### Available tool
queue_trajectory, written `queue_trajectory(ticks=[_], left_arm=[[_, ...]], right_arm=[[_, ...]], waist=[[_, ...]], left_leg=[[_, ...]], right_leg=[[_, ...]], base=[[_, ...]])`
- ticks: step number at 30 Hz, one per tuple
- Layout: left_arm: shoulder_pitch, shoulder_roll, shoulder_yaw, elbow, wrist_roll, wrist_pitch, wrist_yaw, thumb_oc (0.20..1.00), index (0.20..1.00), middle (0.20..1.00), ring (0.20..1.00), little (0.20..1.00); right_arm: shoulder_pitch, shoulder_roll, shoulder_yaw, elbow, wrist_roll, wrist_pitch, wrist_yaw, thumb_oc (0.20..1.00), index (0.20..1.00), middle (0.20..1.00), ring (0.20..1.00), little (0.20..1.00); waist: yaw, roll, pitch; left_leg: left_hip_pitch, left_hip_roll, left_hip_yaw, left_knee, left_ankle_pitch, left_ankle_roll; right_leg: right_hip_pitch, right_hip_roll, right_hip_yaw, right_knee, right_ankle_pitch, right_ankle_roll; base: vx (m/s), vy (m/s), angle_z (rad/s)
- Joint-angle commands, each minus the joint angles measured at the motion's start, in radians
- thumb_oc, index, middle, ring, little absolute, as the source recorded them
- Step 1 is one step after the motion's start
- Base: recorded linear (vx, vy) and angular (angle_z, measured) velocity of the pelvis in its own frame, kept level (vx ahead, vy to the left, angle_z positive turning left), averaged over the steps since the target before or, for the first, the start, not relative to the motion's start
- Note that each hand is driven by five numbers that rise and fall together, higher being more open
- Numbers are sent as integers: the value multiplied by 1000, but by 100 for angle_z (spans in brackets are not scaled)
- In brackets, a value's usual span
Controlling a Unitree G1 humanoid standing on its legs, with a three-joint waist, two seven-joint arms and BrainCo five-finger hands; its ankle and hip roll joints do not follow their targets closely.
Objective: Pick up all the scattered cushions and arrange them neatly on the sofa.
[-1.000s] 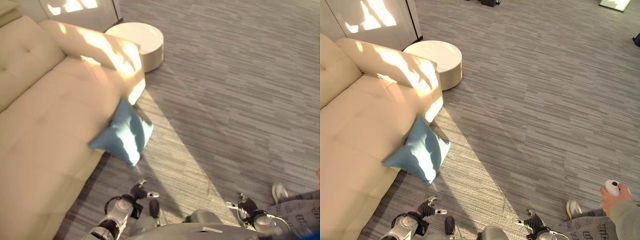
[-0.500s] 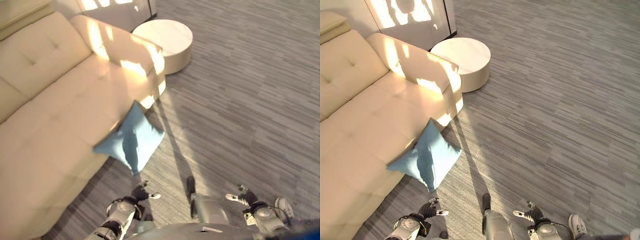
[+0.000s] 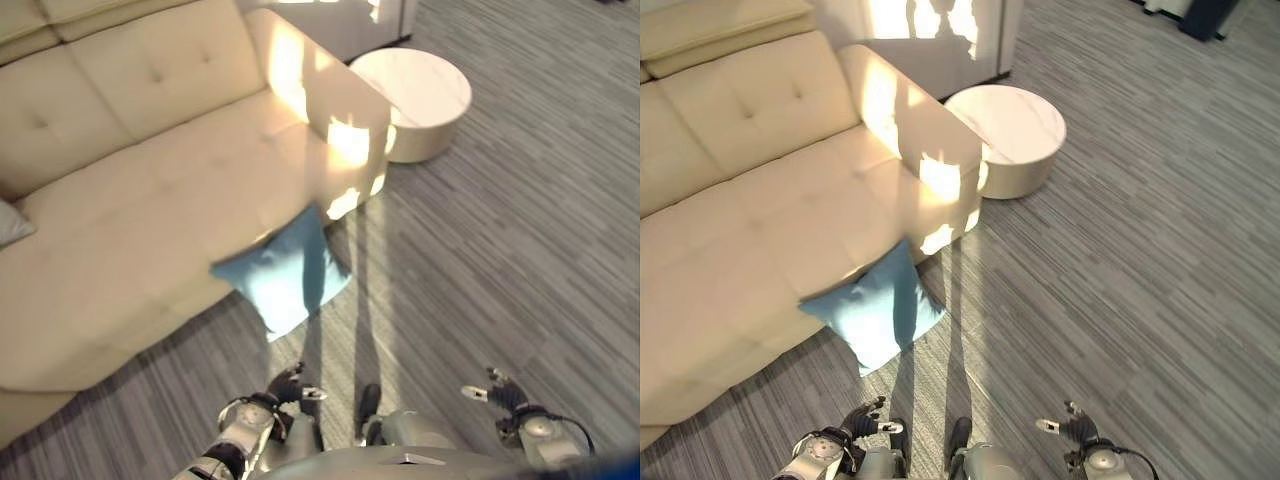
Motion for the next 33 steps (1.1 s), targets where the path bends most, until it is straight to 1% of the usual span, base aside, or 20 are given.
queue_trajectory(ticks=[1, 4, 6, 7, 8, 10, 11, 14, 15, 16, 17, 18, 19, 20, 21, 22, 23, 24, 25, 33], left_arm=[[7, 33, 52, -3, -18, -15, 18, 1000, 1000, 1000, 1000, 1000], [14, 42, 83, 12, -39, -21, 27, 1000, 1000, 1000, 1000, 1000], [17, 48, 115, 28, -68, -31, 35, 1000, 1000, 1000, 1000, 1000], [17, 48, 115, 28, -68, -31, 35, 1000, 1000, 1000, 1000, 1000], [19, 52, 129, 28, -78, -39, 38, 1000, 1000, 1000, 1000, 1000], [7, 57, 135, 34, -83, -45, 39, 1000, 1000, 1000, 1000, 1000], [6, 58, 135, 37, -83, -50, 39, 1000, 1000, 1000, 1000, 1000], [11, 56, 143, 49, -90, -54, 40, 1000, 1000, 1000, 1000, 1000], [14, 59, 151, 43, -107, -56, 39, 1000, 1000, 1000, 1000, 1000], [14, 59, 151, 43, -107, -56, 39, 1000, 1000, 1000, 1000, 1000], [14, 61, 157, 40, -116, -58, 42, 1000, 1000, 1000, 1000, 1000], [12, 69, 168, 26, -135, -57, 44, 1000, 1000, 1000, 1000, 1000], [12, 69, 168, 26, -135, -57, 44, 1000, 1000, 1000, 1000, 1000], [3, 75, 180, 28, -145, -57, 51, 1000, 1000, 1000, 1000, 1000], [0, 76, 185, 24, -148, -56, 50, 1000, 1000, 1000, 1000, 1000], [-2, 80, 185, 31, -138, -51, 54, 1000, 1000, 1000, 1000, 1000], [5, 78, 189, 32, -141, -56, 54, 1000, 1000, 1000, 1000, 1000], [8, 84, 186, 43, -119, -53, 70, 1000, 1000, 1000, 1000, 1000], [6, 79, 175, 35, -128, -56, 58, 1000, 1000, 1000, 1000, 1000], [12, 86, 194, 35, -109, -50, 52, 1000, 1000, 1000, 1000, 1000]], right_arm=[[-27, -16, -2, -40, 14, -27, -7, 1000, 1000, 1000, 1000, 1000], [-35, -19, 5, -51, 13, -31, -6, 1000, 1000, 1000, 1000, 1000], [-40, -24, 14, -67, 6, -36, -9, 1000, 1000, 1000, 1000, 1000], [-40, -24, 14, -67, 6, -36, -9, 1000, 1000, 1000, 1000, 1000], [-34, -26, 14, -79, -3, -35, -8, 1000, 1000, 1000, 1000, 1000], [-19, -29, 7, -75, -9, -37, -6, 1000, 1000, 1000, 1000, 1000], [-8, -31, 4, -70, -11, -35, -2, 1000, 1000, 1000, 1000, 1000], [14, -32, -11, -56, -12, -38, 3, 1000, 1000, 1000, 1000, 1000], [30, -35, -18, -59, -9, -39, 4, 1000, 1000, 1000, 1000, 1000], [30, -35, -18, -59, -9, -39, 4, 1000, 1000, 1000, 1000, 1000], [34, -36, -18, -58, -5, -42, 4, 1000, 1000, 1000, 1000, 1000], [31, -38, -14, -53, 9, -44, 2, 1000, 1000, 1000, 1000, 1000], [31, -38, -14, -52, 9, -44, 2, 1000, 1000, 1000, 1000, 1000], [40, -34, -22, -45, 25, -44, 4, 1000, 1000, 1000, 1000, 1000], [45, -34, -30, -36, 28, -41, 5, 1000, 1000, 1000, 1000, 1000], [48, -36, -32, -14, 21, -36, -1, 1000, 1000, 1000, 1000, 1000], [38, -36, -39, -2, 22, -31, 6, 1000, 1000, 1000, 1000, 1000], [40, -43, -46, 17, 12, -23, -3, 1000, 1000, 1000, 1000, 1000], [32, -41, -48, 12, 18, -27, 5, 1000, 1000, 1000, 1000, 1000], [45, -22, -64, 15, 13, -23, 8, 1000, 1000, 1000, 1000, 1000]], waist=[[26, -28, 0], [29, -22, -2], [23, -23, 2], [23, -23, 3], [11, -25, 7], [2, -27, 10], [-2, -26, 8], [-14, -26, -8], [-23, -23, -17], [-25, -22, -17], [-36, -18, -20], [-49, -28, -22], [-49, -27, -21], [-57, -32, -25], [-56, -29, -31], [-50, -24, -36], [-51, -16, -48], [-45, -19, -48], [-48, -17, -47], [-36, -26, -82]], left_leg=[[34, -50, -79, 47, -75, -9], [60, -52, -112, 34, -83, -8], [108, -66, -169, 14, -94, -12], [109, -65, -169, 13, -94, -12], [136, -79, -216, 8, -103, -16], [153, -94, -282, 21, -116, -28], [157, -101, -312, 30, -125, -31], [161, -90, -348, 44, -126, -48], [143, -54, -307, 82, -107, -75], [142, -53, -309, 85, -109, -76], [125, -19, -254, 113, -95, -88], [78, 32, -142, 188, -56, -93], [77, 33, -142, 191, -58, -93], [48, 83, -24, 169, -44, -93], [48, 91, 10, 111, -44, -93], [31, 92, 31, 56, -8, -97], [52, 92, 31, 15, -25, -98], [26, 99, 25, 31, 9, -103], [22, 85, 3, 29, -7, -99], [84, 35, 38, -26, -25, -82]], right_leg=[[2, -62, 201, 21, 116, 117], [-24, -55, 224, -17, 122, 109], [-69, -43, 265, -133, 166, 123], [-68, -42, 265, -133, 167, 123], [-101, -34, 304, -208, 198, 141], [-102, -21, 355, -232, 204, 153], [-90, -21, 370, -229, 197, 148], [-61, -22, 376, -205, 187, 134], [-34, -29, 353, -201, 175, 124], [-32, -29, 350, -202, 174, 124], [-13, -27, 335, -200, 161, 112], [20, -31, 305, -208, 148, 96], [20, -30, 305, -209, 148, 95], [62, -39, 264, -224, 126, 88], [80, -39, 247, -239, 122, 90], [93, -35, 229, -250, 118, 93], [90, -32, 231, -244, 120, 97], [101, -27, 231, -253, 116, 102], [88, -29, 234, -244, 126, 103], [112, -65, 246, -275, 149, 128]], base=[[200, 33, 96], [149, -41, 71], [265, -94, 37], [256, -107, 31], [259, -129, 33], [295, -176, 88], [224, -180, 145], [200, -213, 129], [89, -135, 68], [125, -191, 123], [73, -132, 134], [72, -131, 127], [86, -114, 97], [70, -33, 78], [120, -10, 91], [136, 57, 67], [155, 46, 68], [122, 82, 32], [80, 84, 6], [78, 104, -14]])
